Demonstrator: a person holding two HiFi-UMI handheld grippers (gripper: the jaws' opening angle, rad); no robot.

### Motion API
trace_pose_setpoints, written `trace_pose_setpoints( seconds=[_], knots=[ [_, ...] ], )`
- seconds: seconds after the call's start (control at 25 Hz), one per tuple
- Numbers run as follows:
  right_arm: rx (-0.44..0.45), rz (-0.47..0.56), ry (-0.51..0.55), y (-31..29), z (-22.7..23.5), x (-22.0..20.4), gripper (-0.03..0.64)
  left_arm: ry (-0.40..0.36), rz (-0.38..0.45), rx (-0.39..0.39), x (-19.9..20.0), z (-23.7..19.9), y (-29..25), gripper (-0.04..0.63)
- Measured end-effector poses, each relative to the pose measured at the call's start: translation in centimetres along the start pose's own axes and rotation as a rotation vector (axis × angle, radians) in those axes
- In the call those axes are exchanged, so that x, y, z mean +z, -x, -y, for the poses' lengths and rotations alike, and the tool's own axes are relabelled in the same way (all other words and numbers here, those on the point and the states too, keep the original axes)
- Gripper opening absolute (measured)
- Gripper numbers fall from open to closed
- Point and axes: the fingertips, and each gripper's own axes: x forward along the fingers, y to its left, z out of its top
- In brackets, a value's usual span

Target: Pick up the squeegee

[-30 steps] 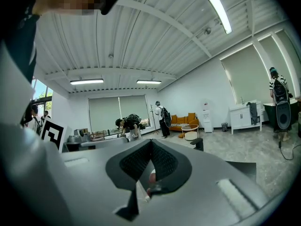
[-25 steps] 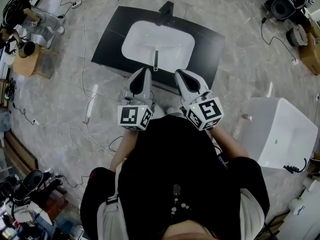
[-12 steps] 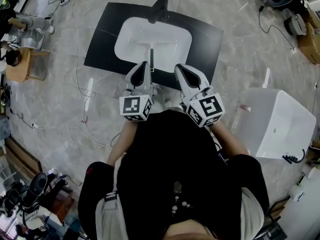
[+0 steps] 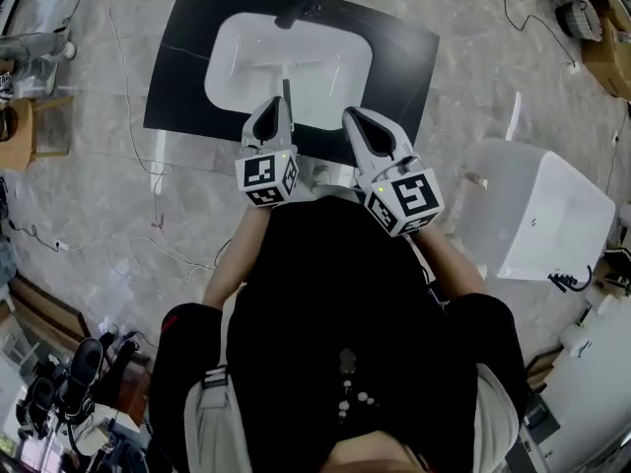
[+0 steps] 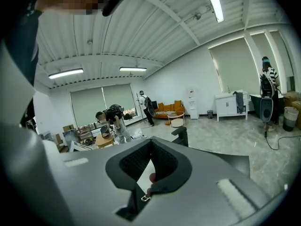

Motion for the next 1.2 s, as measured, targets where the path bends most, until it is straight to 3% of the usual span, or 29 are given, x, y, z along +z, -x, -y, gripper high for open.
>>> trace_pose_setpoints(
  seconds=[0.28, 0.88, 0.92, 0.96, 1.0, 1.2],
  knots=[
    [-0.035, -0.046, -0.026, -2.6, 1.8, -0.3, 0.003, 0.023, -0.13, 0.065, -5.2, -2.5, -5.0, 0.002],
    [-0.134, -0.115, -0.073, -6.5, 5.3, -0.7, 0.003, 0.091, -0.399, 0.115, -12.8, -6.0, -12.0, 0.002],
    [-0.143, -0.119, -0.078, -6.7, 5.5, -0.7, 0.003, 0.103, -0.414, 0.117, -13.2, -6.1, -12.3, 0.007],
    [-0.151, -0.123, -0.081, -6.9, 5.6, -0.7, 0.003, 0.114, -0.429, 0.117, -13.6, -6.2, -12.6, 0.078],
    [-0.16, -0.127, -0.085, -7.2, 5.8, -0.7, 0.003, 0.121, -0.446, 0.118, -14.0, -6.3, -12.9, 0.095],
    [-0.211, -0.143, -0.116, -7.8, 7.2, -1.3, 0.003, 0.124, -0.528, 0.163, -16.6, -7.1, -14.1, 0.127]
  ],
)
